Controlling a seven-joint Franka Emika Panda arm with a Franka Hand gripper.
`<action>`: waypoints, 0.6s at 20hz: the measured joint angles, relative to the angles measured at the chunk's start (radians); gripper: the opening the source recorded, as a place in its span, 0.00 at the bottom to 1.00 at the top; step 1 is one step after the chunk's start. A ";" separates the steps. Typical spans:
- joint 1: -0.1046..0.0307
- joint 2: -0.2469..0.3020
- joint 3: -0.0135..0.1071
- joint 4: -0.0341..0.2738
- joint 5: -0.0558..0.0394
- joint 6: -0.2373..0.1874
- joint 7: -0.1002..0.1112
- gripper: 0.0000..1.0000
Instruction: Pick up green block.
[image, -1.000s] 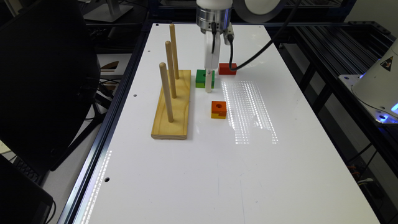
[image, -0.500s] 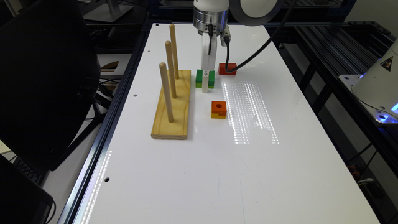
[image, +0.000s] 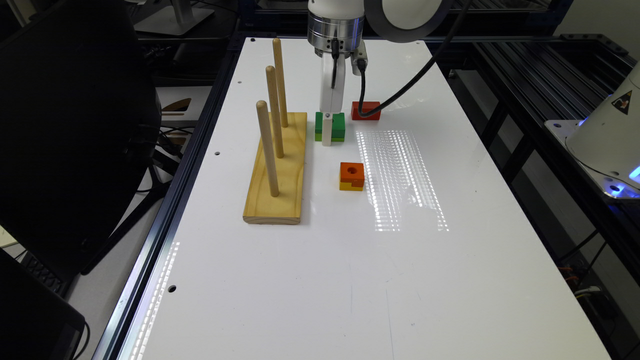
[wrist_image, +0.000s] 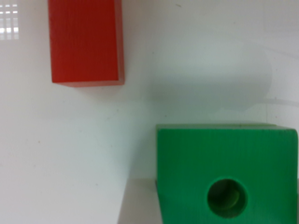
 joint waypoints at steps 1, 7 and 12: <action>0.000 0.000 0.000 0.000 0.0000 -0.001 0.000 0.00; 0.000 -0.032 0.002 0.000 0.0000 -0.029 0.000 0.00; 0.000 -0.074 0.002 -0.001 0.0000 -0.078 0.000 0.00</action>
